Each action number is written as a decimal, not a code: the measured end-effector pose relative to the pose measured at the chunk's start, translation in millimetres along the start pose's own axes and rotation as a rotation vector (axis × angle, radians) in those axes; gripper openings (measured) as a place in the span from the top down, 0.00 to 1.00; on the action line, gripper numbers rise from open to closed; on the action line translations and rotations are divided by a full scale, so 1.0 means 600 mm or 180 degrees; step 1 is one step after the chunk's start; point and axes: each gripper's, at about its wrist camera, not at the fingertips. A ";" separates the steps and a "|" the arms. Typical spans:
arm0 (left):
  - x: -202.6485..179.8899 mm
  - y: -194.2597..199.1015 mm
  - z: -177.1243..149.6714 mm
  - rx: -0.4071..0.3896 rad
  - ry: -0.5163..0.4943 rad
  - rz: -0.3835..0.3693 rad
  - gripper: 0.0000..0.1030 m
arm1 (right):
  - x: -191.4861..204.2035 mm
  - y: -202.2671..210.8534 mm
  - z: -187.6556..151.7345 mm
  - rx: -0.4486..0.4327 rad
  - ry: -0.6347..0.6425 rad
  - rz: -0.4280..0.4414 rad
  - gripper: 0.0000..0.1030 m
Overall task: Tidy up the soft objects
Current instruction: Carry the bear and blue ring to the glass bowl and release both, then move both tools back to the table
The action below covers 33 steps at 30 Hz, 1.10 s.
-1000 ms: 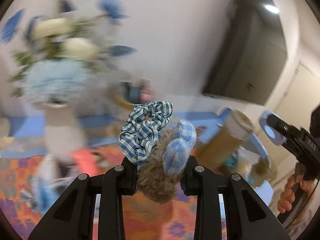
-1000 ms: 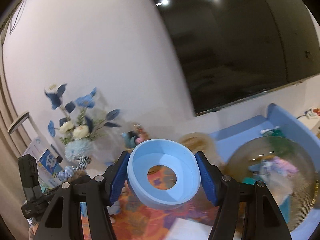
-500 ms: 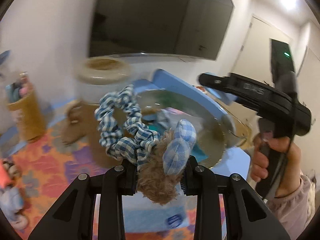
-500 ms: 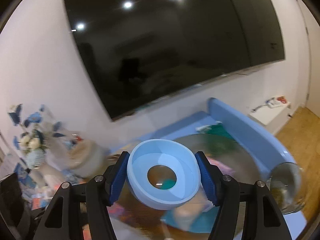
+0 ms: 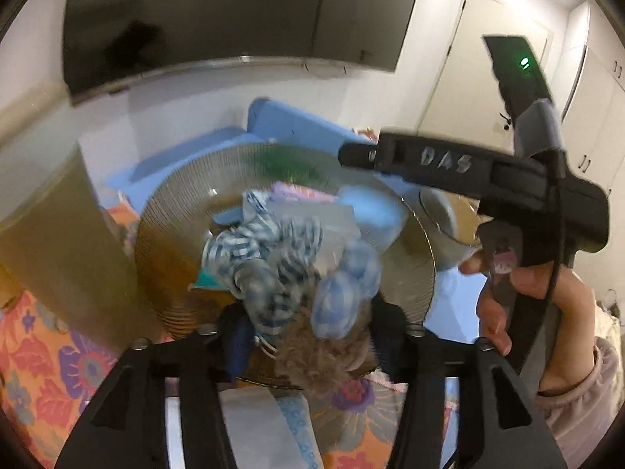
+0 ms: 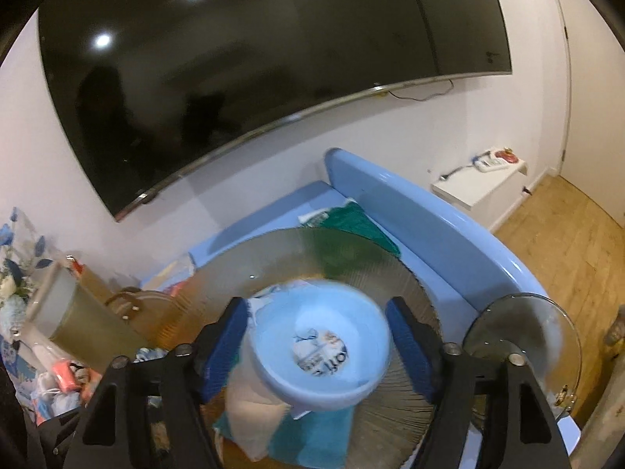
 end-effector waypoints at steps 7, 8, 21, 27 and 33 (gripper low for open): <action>-0.004 0.015 -0.009 -0.0064 -0.0122 0.0052 0.22 | 0.000 0.013 0.003 -0.0064 -0.0103 -0.0003 0.15; -0.007 0.021 -0.012 -0.0073 -0.0134 0.0059 0.22 | 0.001 0.015 0.003 -0.0061 -0.0135 0.0015 0.15; 0.016 0.094 -0.035 -0.0132 -0.0036 -0.0036 0.22 | 0.084 0.070 -0.002 -0.0249 -0.0091 0.0122 0.15; 0.050 0.159 -0.044 -0.0271 0.0071 0.0021 0.22 | 0.154 0.117 -0.001 -0.0451 0.0021 0.0233 0.15; 0.114 0.200 -0.057 -0.0305 0.0272 0.0224 0.22 | 0.248 0.139 -0.009 -0.0535 0.0229 0.0461 0.11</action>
Point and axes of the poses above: each gripper's, at about its wrist camera, not at the fingertips, and y roughly against the way its jaws point, x to its left, z to its top, and after that the axes turned 13 degrees about z, right-handed
